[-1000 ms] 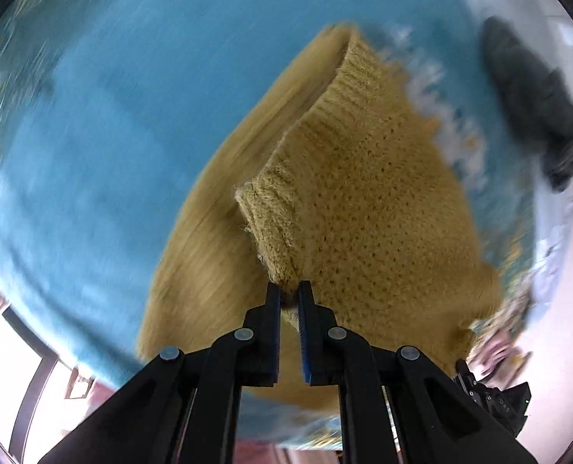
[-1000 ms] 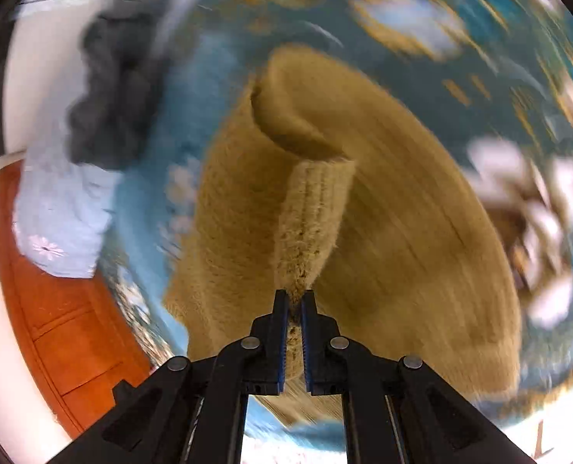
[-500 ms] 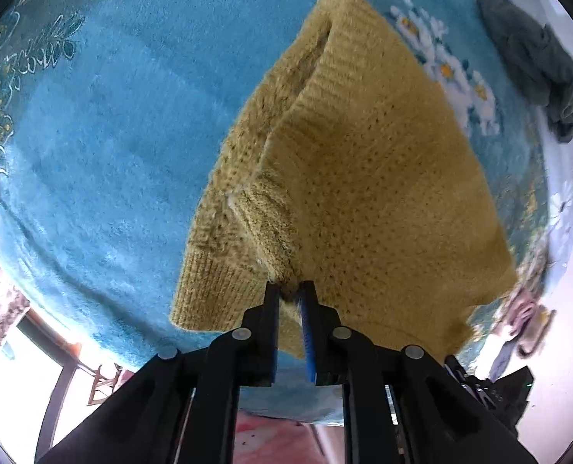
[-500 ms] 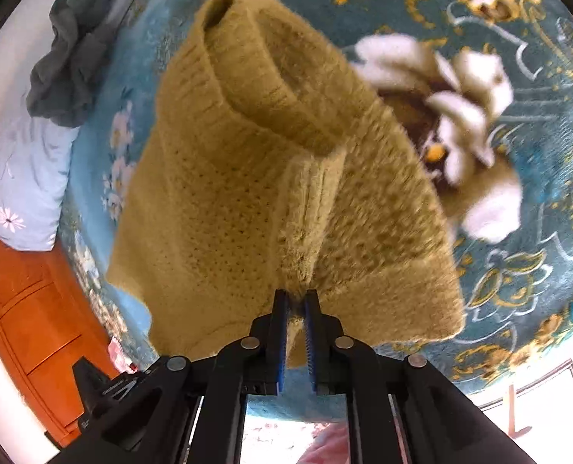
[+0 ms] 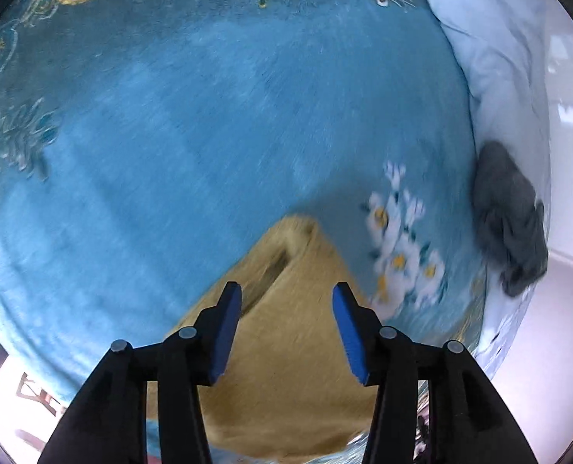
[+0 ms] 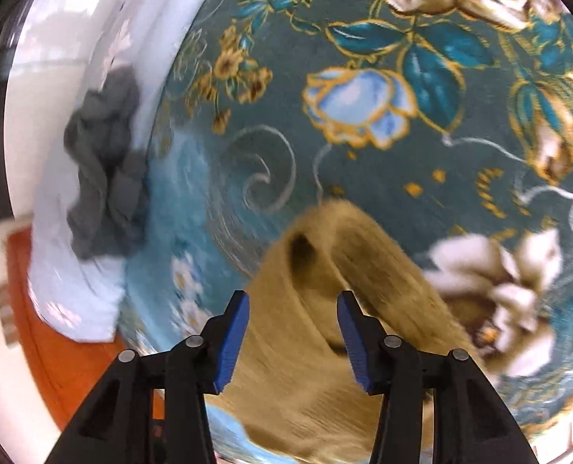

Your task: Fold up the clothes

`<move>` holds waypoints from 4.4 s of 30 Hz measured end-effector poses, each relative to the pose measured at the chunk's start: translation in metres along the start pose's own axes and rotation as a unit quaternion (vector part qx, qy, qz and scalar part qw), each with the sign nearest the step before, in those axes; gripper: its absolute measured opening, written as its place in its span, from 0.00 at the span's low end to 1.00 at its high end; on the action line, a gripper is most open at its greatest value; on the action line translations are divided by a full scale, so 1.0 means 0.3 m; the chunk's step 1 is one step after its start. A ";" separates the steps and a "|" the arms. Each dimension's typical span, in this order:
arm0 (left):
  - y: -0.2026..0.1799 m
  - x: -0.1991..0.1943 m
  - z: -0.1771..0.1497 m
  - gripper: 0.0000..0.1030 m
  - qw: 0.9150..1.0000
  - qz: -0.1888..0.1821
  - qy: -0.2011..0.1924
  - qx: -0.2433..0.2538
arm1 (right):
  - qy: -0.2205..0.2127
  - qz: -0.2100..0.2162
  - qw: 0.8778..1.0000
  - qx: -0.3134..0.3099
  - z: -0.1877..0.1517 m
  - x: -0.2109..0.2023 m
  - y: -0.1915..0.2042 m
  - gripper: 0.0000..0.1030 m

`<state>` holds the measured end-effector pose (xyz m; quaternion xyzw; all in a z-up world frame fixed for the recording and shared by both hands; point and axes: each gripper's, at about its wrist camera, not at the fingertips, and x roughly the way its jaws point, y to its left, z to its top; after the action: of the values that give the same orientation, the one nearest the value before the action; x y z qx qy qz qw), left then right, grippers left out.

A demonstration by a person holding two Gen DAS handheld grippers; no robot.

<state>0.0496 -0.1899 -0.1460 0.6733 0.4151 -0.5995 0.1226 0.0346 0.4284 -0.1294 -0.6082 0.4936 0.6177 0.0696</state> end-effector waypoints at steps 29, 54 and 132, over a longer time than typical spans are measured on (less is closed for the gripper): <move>-0.384 0.073 0.165 0.19 0.997 -0.033 -0.034 0.056 | -0.018 0.033 0.998 -0.041 0.269 0.077 0.259 0.18; -0.235 0.227 -0.207 0.10 0.998 -0.003 -0.011 0.058 | 0.019 -0.061 0.990 -0.130 -0.079 0.145 0.159 0.10; 0.562 -0.383 0.029 0.32 0.999 -0.024 0.002 -0.026 | 0.094 -0.254 0.776 -0.570 -1.169 0.593 0.702 0.21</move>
<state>0.1697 -0.3483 -0.0999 0.6606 0.4467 -0.5904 0.1246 0.0850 -0.0125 -0.0849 -0.6946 -0.1174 0.6858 -0.1825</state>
